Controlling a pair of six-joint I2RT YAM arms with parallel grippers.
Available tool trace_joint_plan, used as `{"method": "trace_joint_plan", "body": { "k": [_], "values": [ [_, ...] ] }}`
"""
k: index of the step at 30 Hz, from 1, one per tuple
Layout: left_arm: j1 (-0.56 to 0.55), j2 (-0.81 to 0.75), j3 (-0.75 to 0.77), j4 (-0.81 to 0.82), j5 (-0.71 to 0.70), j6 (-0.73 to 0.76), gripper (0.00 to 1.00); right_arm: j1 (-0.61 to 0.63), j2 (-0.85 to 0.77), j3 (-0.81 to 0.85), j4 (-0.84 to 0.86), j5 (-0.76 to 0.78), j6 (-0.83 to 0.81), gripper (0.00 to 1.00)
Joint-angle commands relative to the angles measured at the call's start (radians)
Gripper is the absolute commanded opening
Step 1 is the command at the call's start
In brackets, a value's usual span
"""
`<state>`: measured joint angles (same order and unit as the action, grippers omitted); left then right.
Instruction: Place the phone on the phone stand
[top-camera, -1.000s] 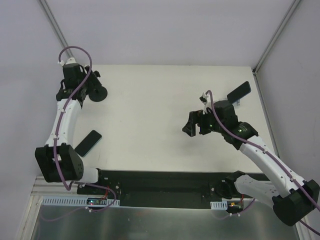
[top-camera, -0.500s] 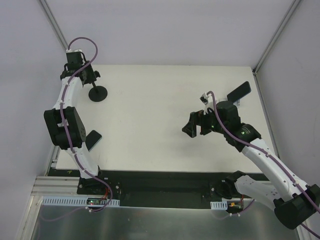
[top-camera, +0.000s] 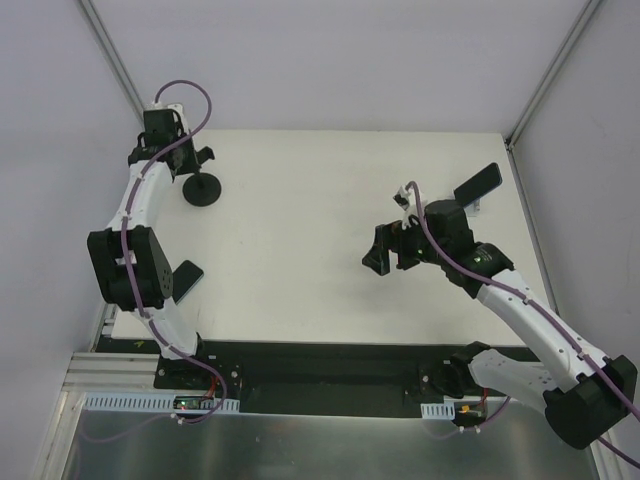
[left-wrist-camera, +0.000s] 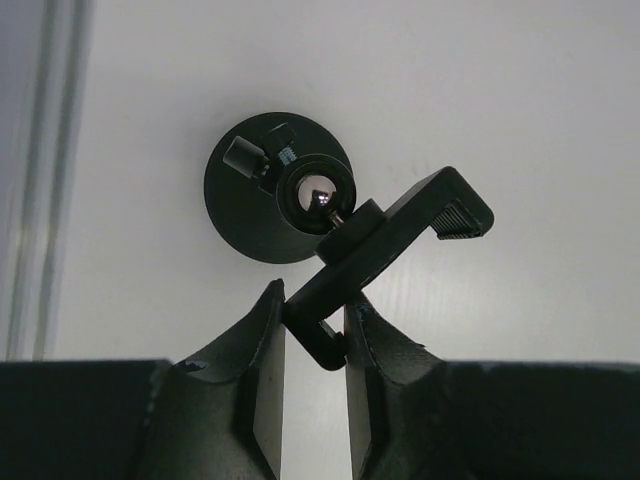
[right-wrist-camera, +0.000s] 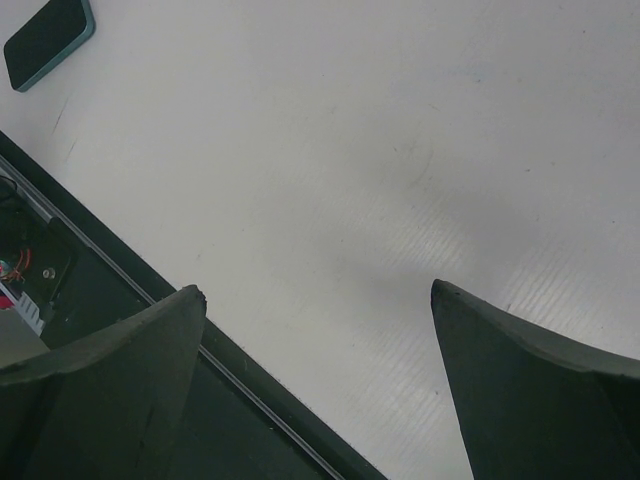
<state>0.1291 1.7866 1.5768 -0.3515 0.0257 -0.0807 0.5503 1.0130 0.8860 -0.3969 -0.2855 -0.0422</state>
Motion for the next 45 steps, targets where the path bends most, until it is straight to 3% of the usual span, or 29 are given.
{"method": "trace_joint_plan", "body": {
  "k": [1, 5, 9, 15, 19, 30, 38, 39, 41, 45],
  "values": [
    [-0.156, -0.225, -0.113, -0.055, 0.249, 0.102, 0.0, -0.003, -0.002, -0.007, 0.03, 0.017, -0.031, 0.96],
    [-0.334, -0.351, -0.227, -0.067, 0.374, 0.214, 0.0, -0.038, -0.046, -0.051, 0.042, 0.151, 0.039, 0.96],
    [-0.497, -0.4, -0.287, -0.069, 0.479, 0.252, 0.0, -0.069, -0.057, -0.087, 0.104, -0.054, 0.01, 0.96],
    [-0.647, -0.304, -0.282, -0.06, 0.485, 0.243, 0.0, -0.067, -0.106, -0.157, 0.232, -0.173, 0.082, 0.99],
    [-0.686, -0.267, -0.258, -0.026, 0.47, 0.216, 0.0, -0.047, -0.142, -0.191, 0.28, -0.207, 0.074, 0.97],
    [-0.801, -0.178, -0.224, 0.111, 0.462, -0.013, 0.0, -0.036, -0.163, -0.202, 0.253, -0.072, 0.099, 0.88],
    [-0.856, -0.154, -0.235, 0.123, 0.435, 0.005, 0.0, -0.036, -0.269, -0.242, 0.214, 0.008, 0.11, 0.88],
    [-0.856, -0.165, -0.254, 0.123, 0.422, 0.016, 0.06, -0.036, -0.275, -0.243, 0.211, 0.005, 0.107, 0.88],
    [-0.856, -0.2, -0.271, 0.123, 0.39, 0.025, 0.09, -0.038, -0.29, -0.259, 0.21, 0.006, 0.107, 0.88],
    [-0.856, -0.248, -0.294, 0.108, 0.364, 0.071, 0.01, -0.036, -0.291, -0.271, 0.214, -0.003, 0.102, 0.88]
  ]
}}
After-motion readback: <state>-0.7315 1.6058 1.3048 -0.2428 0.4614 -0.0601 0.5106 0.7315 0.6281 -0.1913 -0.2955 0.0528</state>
